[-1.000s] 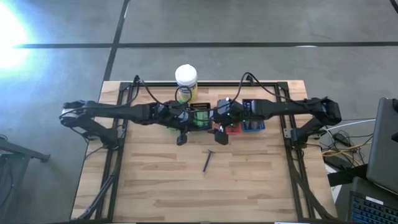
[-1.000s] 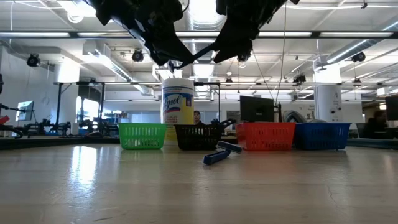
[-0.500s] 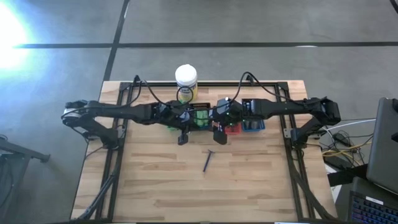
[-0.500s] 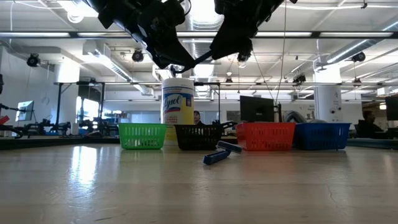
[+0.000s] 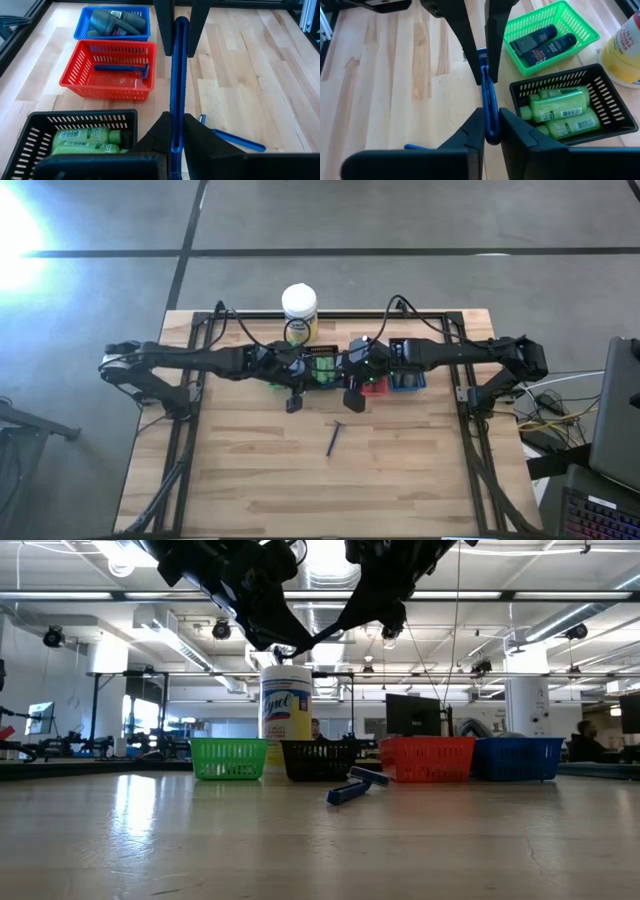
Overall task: Pick & Place Travel size toiletries
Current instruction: Put the blue shavers into the red bin
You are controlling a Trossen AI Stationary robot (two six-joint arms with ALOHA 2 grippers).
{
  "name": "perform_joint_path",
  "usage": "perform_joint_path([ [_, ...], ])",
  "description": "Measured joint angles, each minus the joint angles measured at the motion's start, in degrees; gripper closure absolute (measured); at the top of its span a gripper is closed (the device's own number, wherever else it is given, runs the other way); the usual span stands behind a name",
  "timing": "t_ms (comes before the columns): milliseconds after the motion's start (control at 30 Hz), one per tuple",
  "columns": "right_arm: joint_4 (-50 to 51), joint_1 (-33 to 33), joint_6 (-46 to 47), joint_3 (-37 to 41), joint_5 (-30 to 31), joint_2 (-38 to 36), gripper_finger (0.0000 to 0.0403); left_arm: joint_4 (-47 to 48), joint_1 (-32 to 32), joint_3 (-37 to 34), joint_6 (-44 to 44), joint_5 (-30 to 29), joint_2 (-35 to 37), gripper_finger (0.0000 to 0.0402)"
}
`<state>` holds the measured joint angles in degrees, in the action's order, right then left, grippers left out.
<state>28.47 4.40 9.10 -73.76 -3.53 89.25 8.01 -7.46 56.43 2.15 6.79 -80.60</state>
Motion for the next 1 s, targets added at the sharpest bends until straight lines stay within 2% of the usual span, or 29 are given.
perform_joint_path([
  [267, 0.1, 0.1, 2.6, 0.0, 0.0, 0.0, 0.0374, -0.5, 0.0, -0.1, 0.9, 0.0, 0.0, 0.0357],
  [367, 1.8, 0.3, 4.3, 0.0, 1.0, 0.0, 0.0374, -1.0, 0.0, -0.1, 0.9, -0.3, 0.0, 0.0334],
  [567, 7.2, 0.6, 10.5, 0.3, 8.0, 0.1, 0.0374, -2.4, 0.0, 0.2, 0.9, -1.6, 0.4, 0.0260],
  [667, 12.7, 0.5, 19.2, 0.4, 15.4, 0.1, 0.0374, -2.0, 0.0, 0.2, 1.0, -5.1, 1.4, 0.0225],
  [767, 20.7, 0.5, 33.1, 1.0, 22.9, 0.1, 0.0374, 0.6, 0.0, 0.2, 1.1, -9.1, 2.5, 0.0200],
  [900, 23.2, 0.6, 49.2, 4.9, 25.0, 0.1, 0.0369, 5.1, -0.5, 0.1, 1.1, -9.9, 3.9, 0.0190],
  [1000, 18.5, 0.9, 55.3, 9.0, 25.5, 0.4, 0.0364, 8.7, -0.8, -0.5, 1.6, -9.9, 4.4, 0.0189],
])
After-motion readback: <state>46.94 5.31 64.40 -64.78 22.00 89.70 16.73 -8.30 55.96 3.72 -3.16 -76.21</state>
